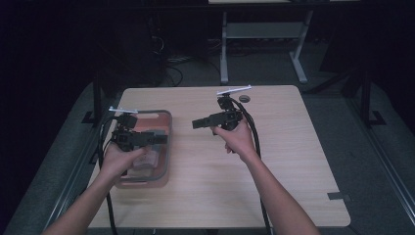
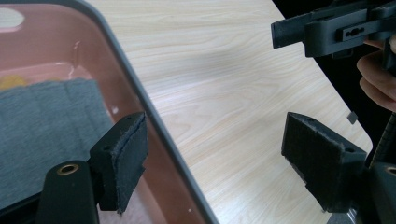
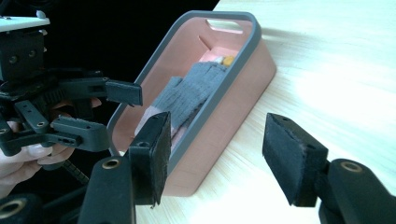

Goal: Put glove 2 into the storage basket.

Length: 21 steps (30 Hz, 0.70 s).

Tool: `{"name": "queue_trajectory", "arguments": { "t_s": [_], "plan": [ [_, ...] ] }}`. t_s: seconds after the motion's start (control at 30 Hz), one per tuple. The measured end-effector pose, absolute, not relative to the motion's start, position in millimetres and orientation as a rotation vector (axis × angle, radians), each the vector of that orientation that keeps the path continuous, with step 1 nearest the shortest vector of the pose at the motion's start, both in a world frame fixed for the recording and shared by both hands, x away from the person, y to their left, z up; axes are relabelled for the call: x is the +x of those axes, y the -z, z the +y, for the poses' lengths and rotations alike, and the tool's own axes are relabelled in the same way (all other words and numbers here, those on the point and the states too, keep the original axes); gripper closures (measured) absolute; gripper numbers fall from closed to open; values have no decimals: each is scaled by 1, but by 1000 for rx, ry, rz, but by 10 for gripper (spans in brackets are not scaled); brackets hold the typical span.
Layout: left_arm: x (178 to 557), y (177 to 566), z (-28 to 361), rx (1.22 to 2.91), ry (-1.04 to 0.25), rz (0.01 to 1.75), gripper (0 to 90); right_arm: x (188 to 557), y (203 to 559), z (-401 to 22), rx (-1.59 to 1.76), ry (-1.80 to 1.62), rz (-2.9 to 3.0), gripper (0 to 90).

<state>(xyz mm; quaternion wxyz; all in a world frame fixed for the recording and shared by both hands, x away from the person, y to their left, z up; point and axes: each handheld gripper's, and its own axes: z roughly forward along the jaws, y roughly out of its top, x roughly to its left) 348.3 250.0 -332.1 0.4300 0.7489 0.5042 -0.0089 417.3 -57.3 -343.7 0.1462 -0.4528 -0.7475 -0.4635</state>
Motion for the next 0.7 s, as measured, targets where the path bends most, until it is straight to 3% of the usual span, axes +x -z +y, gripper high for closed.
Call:
{"name": "queue_trajectory", "arguments": {
  "t_s": [0.7],
  "plan": [
    [349, 328, 215, 1908, 33, 1193, 216, 409, 346, -99, -1379, 1359, -2129, 392]
  ]
}}
